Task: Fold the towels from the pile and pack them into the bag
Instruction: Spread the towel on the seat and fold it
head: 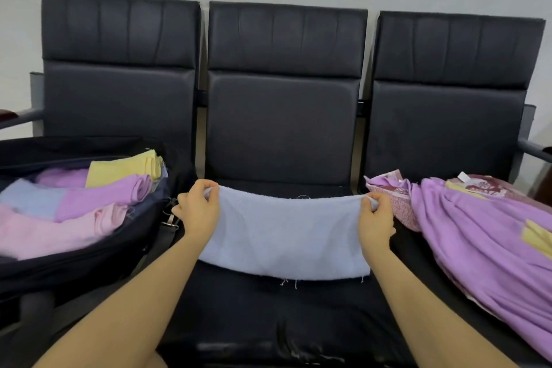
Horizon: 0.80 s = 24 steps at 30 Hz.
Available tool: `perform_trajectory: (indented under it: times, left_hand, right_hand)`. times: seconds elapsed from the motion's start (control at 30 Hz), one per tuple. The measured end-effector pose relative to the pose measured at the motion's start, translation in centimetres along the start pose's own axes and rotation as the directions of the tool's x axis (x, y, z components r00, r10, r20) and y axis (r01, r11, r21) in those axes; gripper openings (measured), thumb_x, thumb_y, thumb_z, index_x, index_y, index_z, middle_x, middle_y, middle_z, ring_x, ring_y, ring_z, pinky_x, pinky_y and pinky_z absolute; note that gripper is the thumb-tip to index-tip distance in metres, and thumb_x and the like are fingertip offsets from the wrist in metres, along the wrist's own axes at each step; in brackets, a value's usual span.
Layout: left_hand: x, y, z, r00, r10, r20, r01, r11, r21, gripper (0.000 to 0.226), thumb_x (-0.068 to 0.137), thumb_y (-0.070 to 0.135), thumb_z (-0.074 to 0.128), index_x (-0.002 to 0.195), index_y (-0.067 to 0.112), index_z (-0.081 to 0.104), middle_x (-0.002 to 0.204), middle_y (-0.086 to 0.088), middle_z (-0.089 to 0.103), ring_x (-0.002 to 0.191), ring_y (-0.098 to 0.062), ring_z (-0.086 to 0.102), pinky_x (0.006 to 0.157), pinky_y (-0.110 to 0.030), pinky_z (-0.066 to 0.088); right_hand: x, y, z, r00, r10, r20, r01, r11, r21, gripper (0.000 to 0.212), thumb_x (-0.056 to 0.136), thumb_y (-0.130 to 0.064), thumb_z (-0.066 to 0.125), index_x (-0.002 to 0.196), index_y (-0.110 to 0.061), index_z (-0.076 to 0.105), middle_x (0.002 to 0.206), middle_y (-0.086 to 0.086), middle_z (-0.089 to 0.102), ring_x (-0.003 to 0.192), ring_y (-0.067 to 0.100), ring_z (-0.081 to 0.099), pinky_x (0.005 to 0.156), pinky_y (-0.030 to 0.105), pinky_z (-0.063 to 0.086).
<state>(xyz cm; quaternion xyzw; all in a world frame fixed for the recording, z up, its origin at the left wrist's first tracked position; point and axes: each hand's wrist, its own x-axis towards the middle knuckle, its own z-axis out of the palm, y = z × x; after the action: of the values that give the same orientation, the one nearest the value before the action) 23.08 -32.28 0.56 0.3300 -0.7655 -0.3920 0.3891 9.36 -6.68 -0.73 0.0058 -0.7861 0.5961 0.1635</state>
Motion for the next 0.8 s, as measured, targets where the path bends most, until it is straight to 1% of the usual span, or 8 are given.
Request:
perform_trajectory:
  times: [0.1, 0.17, 0.27, 0.33, 0.43, 0.57, 0.7, 0.8]
  left_hand:
    - [0.6, -1.7, 1.1, 0.998, -0.026, 0.061, 0.022, 0.997, 0.074, 0.015, 0.096, 0.018, 0.048, 0.098, 0.015, 0.062, 0.089, -0.001, 0.051, 0.099, -0.023, 0.037, 0.102, -0.041, 0.023]
    - [1.3, -2.9, 2.2, 0.995, -0.029, 0.098, 0.014, 0.988, 0.154, 0.017, 0.096, 0.017, 0.047, 0.097, 0.015, 0.063, 0.092, -0.002, 0.056, 0.103, -0.024, 0.041, 0.099, -0.038, 0.023]
    - [2.7, -3.9, 4.1, 0.991, -0.031, 0.131, -0.008, 0.957, 0.290, 0.020, 0.096, 0.014, 0.043, 0.098, 0.016, 0.063, 0.096, -0.005, 0.060, 0.108, -0.029, 0.042, 0.093, -0.036, 0.022]
    - [3.8, -3.9, 5.5, 0.991, -0.014, 0.132, -0.033, 0.936, 0.349, 0.022, 0.096, 0.012, 0.041, 0.099, 0.016, 0.063, 0.096, -0.006, 0.060, 0.103, -0.027, 0.040, 0.090, -0.035, 0.022]
    - [5.8, -3.6, 7.2, 0.993, 0.035, 0.112, -0.077, 0.913, 0.399, 0.023, 0.095, 0.011, 0.041, 0.101, 0.015, 0.063, 0.097, -0.007, 0.061, 0.095, -0.024, 0.038, 0.088, -0.036, 0.025]
    - [8.4, -3.6, 9.7, 0.992, 0.079, 0.096, -0.114, 0.883, 0.456, 0.020, 0.097, 0.014, 0.046, 0.110, 0.015, 0.061, 0.107, -0.009, 0.061, 0.106, -0.031, 0.045, 0.093, -0.040, 0.029]
    - [7.8, -4.6, 11.5, 0.972, 0.170, 0.160, -0.229, 0.838, 0.496, 0.041, 0.095, 0.023, 0.054, 0.134, 0.014, 0.046, 0.136, -0.012, 0.044, 0.124, -0.035, 0.036, 0.100, -0.045, 0.030]
    - [4.5, -5.9, 12.2, 0.871, 0.273, 0.408, -0.457, 0.755, 0.470, 0.045, 0.097, 0.036, 0.045, 0.138, 0.019, 0.044, 0.147, -0.007, 0.037, 0.134, -0.031, 0.030, 0.106, -0.043, 0.025]
  right_hand:
    - [0.5, 1.5, 0.8, 0.993, 0.114, 0.025, -0.110, 0.987, -0.114, 0.011, 0.096, -0.020, 0.045, 0.096, -0.020, 0.056, 0.102, 0.010, 0.059, 0.105, 0.031, 0.049, 0.086, 0.035, 0.024]
    - [1.0, 2.3, 1.5, 0.991, 0.130, 0.039, -0.120, 0.974, -0.190, 0.012, 0.096, -0.018, 0.047, 0.096, -0.018, 0.058, 0.097, 0.006, 0.058, 0.100, 0.027, 0.050, 0.092, 0.037, 0.025]
    - [1.8, 3.2, 2.6, 0.990, 0.108, 0.087, -0.088, 0.975, -0.204, 0.013, 0.096, -0.013, 0.047, 0.099, -0.010, 0.059, 0.092, 0.004, 0.056, 0.091, 0.024, 0.051, 0.095, 0.038, 0.033]
    - [2.5, 3.5, 3.3, 0.990, 0.091, 0.108, -0.073, 0.983, -0.167, 0.016, 0.098, -0.013, 0.045, 0.103, -0.007, 0.059, 0.094, 0.006, 0.057, 0.092, 0.025, 0.056, 0.081, 0.036, 0.043]
    - [4.0, 3.6, 4.4, 0.996, 0.051, 0.077, -0.038, 0.986, -0.165, 0.015, 0.100, -0.015, 0.044, 0.104, -0.008, 0.056, 0.092, 0.004, 0.056, 0.086, 0.021, 0.055, 0.073, 0.032, 0.042]
    - [6.2, 4.2, 6.2, 0.998, -0.028, 0.065, 0.042, 0.974, -0.224, 0.015, 0.100, -0.016, 0.044, 0.105, -0.010, 0.057, 0.097, 0.004, 0.058, 0.094, 0.026, 0.059, 0.076, 0.034, 0.045]
    - [6.5, 5.7, 7.6, 0.969, -0.202, 0.142, 0.247, 0.817, -0.521, 0.031, 0.095, -0.017, 0.055, 0.125, -0.011, 0.055, 0.128, 0.010, 0.052, 0.116, 0.030, 0.049, 0.098, 0.041, 0.034]
    - [4.5, 6.4, 8.3, 0.857, -0.336, 0.391, 0.502, 0.715, -0.487, 0.037, 0.094, -0.016, 0.055, 0.131, -0.012, 0.053, 0.138, 0.007, 0.048, 0.127, 0.027, 0.044, 0.105, 0.037, 0.031]
